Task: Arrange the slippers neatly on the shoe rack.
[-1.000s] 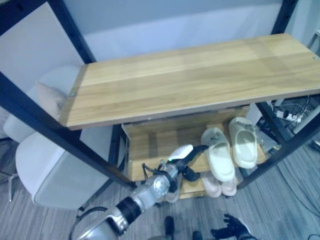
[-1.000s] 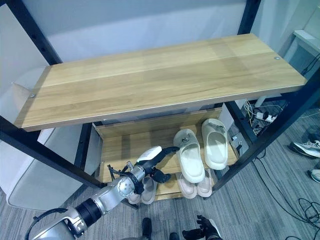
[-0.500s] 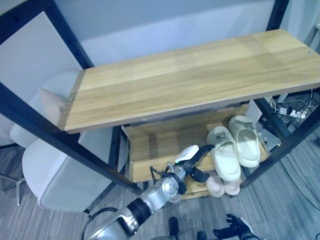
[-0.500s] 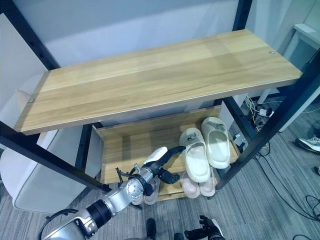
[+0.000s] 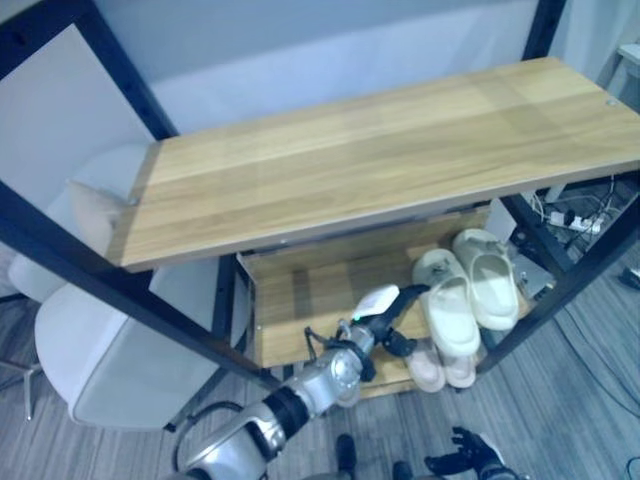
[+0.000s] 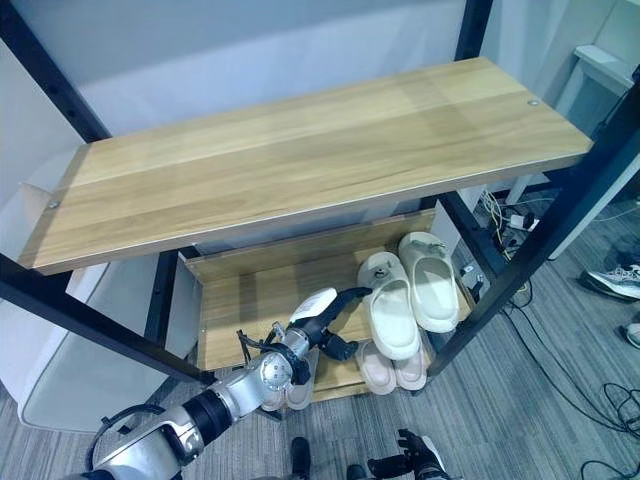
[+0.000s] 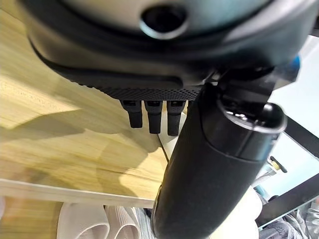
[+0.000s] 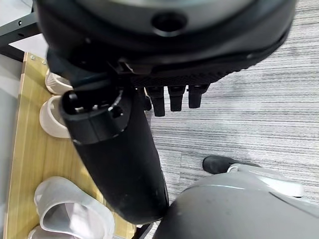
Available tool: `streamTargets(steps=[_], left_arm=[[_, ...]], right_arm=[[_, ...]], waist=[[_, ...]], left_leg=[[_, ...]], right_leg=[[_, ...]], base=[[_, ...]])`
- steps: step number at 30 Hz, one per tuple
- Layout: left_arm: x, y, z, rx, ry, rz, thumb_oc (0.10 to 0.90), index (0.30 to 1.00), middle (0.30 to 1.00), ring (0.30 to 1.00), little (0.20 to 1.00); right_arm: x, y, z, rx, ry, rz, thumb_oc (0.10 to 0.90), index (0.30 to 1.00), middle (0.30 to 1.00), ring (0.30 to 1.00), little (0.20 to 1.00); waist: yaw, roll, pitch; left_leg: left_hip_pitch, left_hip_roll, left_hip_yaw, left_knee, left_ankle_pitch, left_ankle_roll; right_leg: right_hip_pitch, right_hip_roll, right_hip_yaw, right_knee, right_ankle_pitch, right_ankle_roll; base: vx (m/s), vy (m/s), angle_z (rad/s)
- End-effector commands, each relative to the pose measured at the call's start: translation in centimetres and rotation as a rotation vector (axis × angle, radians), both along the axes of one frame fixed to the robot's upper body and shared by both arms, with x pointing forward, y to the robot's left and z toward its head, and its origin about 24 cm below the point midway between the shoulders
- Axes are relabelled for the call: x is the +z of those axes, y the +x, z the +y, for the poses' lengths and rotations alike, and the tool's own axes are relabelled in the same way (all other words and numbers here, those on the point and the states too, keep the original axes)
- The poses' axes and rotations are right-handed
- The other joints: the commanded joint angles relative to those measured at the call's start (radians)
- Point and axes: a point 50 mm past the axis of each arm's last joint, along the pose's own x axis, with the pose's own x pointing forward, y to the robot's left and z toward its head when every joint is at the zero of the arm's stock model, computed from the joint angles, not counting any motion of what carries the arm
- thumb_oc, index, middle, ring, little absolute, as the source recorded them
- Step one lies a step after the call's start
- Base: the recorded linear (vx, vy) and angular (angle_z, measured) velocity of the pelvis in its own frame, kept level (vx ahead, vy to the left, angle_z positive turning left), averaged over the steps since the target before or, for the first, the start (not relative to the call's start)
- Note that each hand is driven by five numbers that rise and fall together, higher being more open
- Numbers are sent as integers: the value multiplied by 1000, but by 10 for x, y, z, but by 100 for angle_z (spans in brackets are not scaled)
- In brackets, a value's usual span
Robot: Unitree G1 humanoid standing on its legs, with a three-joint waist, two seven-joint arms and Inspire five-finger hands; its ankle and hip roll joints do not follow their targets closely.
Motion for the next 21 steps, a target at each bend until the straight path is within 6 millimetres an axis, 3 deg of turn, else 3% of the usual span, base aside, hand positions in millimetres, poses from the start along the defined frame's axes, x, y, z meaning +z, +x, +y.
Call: streamTargets(steps=[1,10,21], left_arm=[[47,28,-39,-48,16,-161,800,900,900,900,900],[53,41,-33,-14,93,-221,800,900,900,900,900],[78,52,-29,-15,121,-337,800,900,900,900,900]], right_arm=[[-6,-7,21,42,38,-2,800,900,900,900,900],[-7,-9,20,51,28,8,800,900,900,900,900],[-7,-11,21,60,25,15,800,900,900,900,900]], waist=[[-21,-36,8],[-26,-48,-8],[-17,-74,-16]], left_leg=[[86,15,7,-7,-137,-40],[93,20,16,-7,-147,-41],[83,23,23,-7,-151,-39]], right_leg=[[-5,-51,-1,-117,5,78],[0,-48,7,-122,7,79],[-13,-45,8,-122,12,85]], base=[[23,0,-9],[37,7,-5],[4,20,-4]])
